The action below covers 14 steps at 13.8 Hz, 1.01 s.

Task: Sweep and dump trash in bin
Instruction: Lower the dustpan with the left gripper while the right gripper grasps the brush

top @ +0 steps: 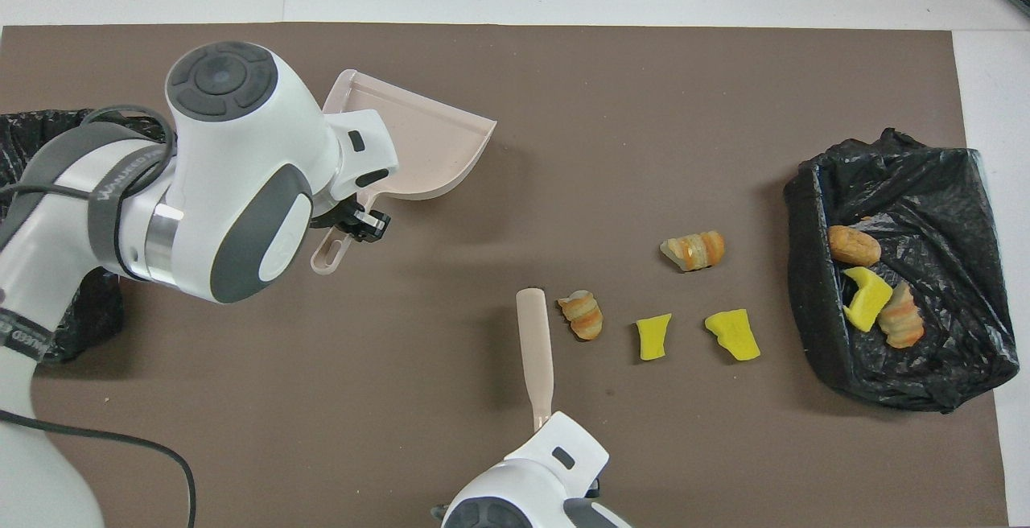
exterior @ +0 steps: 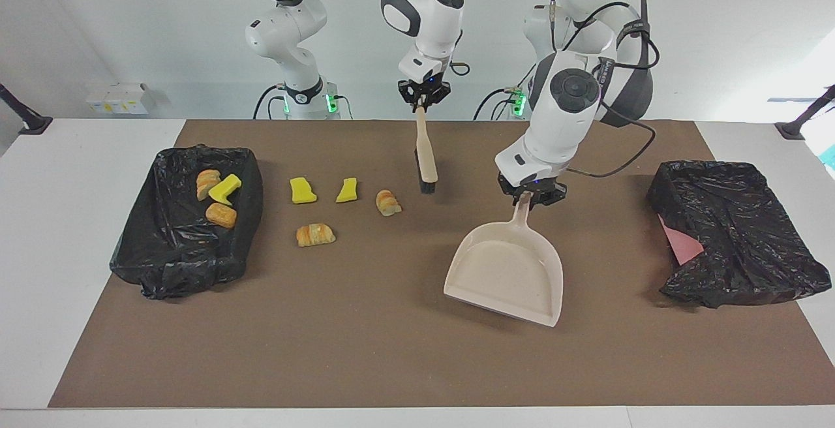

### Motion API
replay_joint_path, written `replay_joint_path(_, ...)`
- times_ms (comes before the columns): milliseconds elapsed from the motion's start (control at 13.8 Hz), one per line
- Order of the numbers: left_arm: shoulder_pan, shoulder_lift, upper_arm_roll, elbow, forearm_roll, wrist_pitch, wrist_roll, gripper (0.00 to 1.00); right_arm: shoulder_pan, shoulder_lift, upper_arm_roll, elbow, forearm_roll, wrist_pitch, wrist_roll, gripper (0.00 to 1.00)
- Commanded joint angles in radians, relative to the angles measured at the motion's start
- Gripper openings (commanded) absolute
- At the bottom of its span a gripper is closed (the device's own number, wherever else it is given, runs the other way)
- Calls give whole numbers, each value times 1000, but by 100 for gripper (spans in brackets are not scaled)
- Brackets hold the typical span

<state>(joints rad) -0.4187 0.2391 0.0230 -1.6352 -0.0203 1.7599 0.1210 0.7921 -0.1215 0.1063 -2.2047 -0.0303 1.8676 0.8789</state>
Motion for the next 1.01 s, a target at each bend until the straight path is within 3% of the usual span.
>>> replay_joint_path(0,43,-93,-5,-96,14,-34,205,0,-77,-4,7,-3,-57,-37,70,0)
replay_joint_path(145,43,-154,-6,-199,95,-5,315,0,-141,8,7,-3,-103,-70,75,0)
replay_joint_path(362,48,-211,-5,-303,121,47,573,0,-249,14,10,-12,-190,-154,45,0)
replay_joint_path(580,32,-285,-6,-437,232,150,695,0,-353,20,12,-26,-247,-183,-6,0)
replay_joint_path(942,-72,-329,-11,-520,281,168,732,0,-438,-9,12,-102,-261,-183,-51,0)
